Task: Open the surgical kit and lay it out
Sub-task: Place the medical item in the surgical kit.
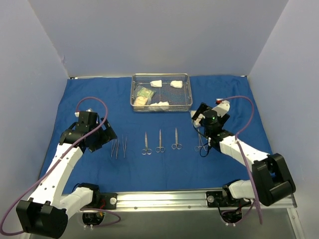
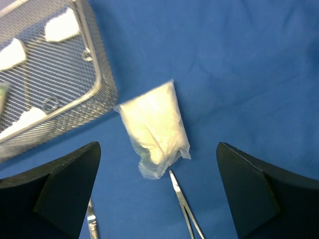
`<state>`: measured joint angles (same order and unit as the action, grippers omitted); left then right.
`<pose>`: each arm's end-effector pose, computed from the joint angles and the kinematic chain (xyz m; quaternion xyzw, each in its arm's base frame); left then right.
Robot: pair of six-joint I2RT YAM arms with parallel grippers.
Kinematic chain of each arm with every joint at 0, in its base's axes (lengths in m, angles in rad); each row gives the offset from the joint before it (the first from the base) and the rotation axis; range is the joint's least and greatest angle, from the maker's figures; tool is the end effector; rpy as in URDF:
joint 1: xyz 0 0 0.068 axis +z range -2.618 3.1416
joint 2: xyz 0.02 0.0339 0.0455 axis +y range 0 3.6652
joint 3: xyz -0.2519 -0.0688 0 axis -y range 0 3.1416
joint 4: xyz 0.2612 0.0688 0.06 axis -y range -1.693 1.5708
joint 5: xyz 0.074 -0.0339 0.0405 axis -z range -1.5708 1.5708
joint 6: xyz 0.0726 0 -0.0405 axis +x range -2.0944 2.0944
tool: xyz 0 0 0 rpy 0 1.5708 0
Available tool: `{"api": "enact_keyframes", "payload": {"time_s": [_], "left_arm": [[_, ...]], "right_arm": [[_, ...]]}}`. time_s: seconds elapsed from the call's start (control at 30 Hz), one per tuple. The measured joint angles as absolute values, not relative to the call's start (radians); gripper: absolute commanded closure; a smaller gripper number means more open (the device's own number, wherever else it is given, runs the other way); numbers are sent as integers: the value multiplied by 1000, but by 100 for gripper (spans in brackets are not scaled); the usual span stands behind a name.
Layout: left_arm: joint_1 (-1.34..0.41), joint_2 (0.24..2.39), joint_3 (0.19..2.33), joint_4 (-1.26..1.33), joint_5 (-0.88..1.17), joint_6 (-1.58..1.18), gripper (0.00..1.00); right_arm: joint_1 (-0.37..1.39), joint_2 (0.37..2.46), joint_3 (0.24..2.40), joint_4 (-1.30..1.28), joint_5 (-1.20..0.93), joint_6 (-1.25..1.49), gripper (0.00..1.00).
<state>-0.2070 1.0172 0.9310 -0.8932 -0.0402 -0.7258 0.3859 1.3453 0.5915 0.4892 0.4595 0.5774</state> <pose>0.2302 -0.0454 0.2434 -0.2510 0.9229 -0.1138 0.2689 0.3173 0.0942 0.1876 0.2117 0.7566 0.1138 0.6082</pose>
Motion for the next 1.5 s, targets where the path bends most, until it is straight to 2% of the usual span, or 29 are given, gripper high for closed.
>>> {"api": "enact_keyframes", "payload": {"time_s": [0.17, 0.33, 0.53, 0.8, 0.97, 1.2, 1.5], "left_arm": [[-201, 1021, 963, -894, -41, -723, 6], [-192, 1056, 1008, -876, -39, -719, 6], [-183, 1133, 1062, -859, -33, -697, 6], [-180, 1150, 1067, -857, -20, -688, 6], [-173, 1149, 1067, -857, -21, -683, 6], [-168, 1147, 1067, -858, -22, -675, 6], [-155, 1143, 1066, -864, -29, -669, 6]], "right_arm": [[385, 1253, 652, 433, 432, 484, 0], [379, 1262, 741, 422, 321, 397, 0], [343, 1399, 753, 449, 192, 384, 0], [210, 1648, 714, 657, -96, 408, 0], [210, 1698, 714, 722, -167, 418, 0], [274, 1678, 745, 598, -47, 311, 0], [581, 1664, 906, 311, 345, 158, 0]]}}
